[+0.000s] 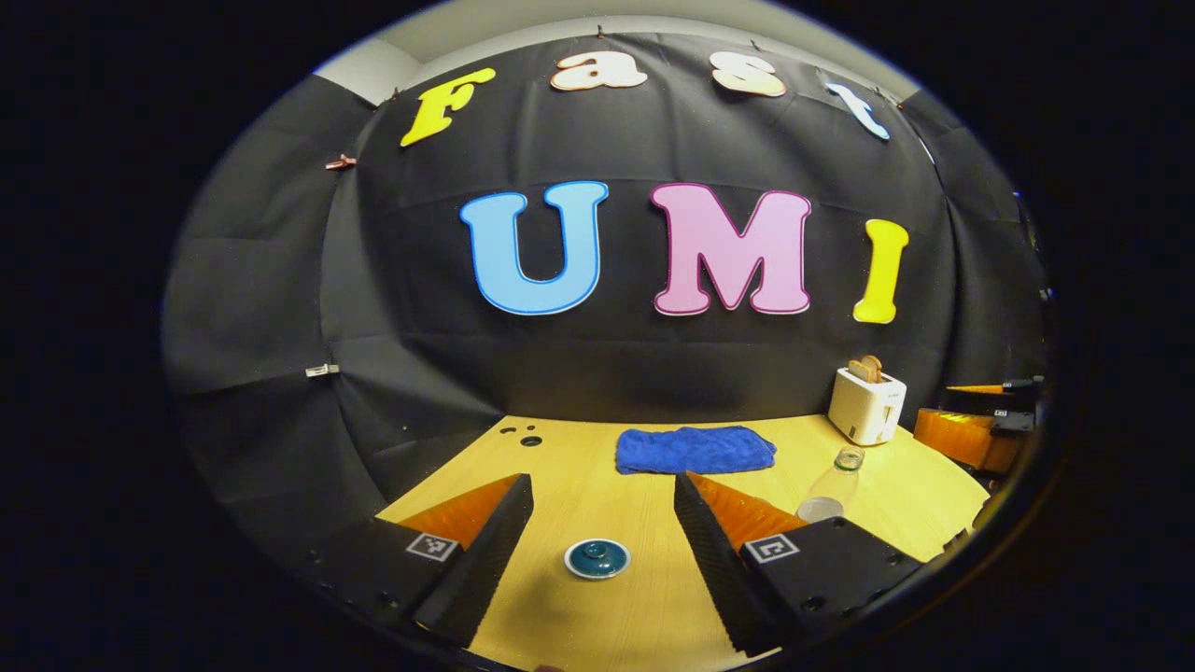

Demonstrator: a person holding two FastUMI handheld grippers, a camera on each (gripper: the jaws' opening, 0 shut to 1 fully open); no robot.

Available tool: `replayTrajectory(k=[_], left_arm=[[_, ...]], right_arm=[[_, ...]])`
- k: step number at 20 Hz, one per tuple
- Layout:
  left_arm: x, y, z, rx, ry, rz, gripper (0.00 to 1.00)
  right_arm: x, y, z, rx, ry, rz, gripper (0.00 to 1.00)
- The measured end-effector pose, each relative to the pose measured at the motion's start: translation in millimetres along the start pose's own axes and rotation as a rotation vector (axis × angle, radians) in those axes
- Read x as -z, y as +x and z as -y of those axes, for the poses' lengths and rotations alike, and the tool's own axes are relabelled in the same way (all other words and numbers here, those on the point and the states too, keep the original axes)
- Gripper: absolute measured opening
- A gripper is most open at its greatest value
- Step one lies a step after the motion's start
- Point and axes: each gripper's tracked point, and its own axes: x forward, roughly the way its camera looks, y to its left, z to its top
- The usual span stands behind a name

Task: Open the teacup lid with one hand, grasp the water bottle and pour water into the teacup with the other hand; after pouring, place the water bottle on the coaster and then close the teacup lid.

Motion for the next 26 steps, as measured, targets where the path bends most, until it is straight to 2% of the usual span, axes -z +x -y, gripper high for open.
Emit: replayTrajectory(k=[6, 16, 19, 22, 26], left_arm=[[35, 30, -4, 0.022, 0.02, -0.052, 0.95], [139, 110, -21, 0.08, 0.075, -0.158, 0.93], [165, 128, -22, 0.082, 0.069, -0.178, 0.86], [177, 133, -20, 0.092, 0.025, -0.189, 0.72], [185, 133, -21, 0.091, 0.034, -0.194, 0.67]], right_arm=[[25, 5, -8, 0.008, 0.021, -0.044, 0.97], [84, 39, -20, 0.027, -0.011, -0.136, 0.97], [99, 49, -25, 0.019, -0.018, -0.161, 0.98], [108, 57, -32, 0.009, -0.029, -0.168, 0.97], [111, 66, -40, -0.006, -0.027, -0.165, 0.98]])
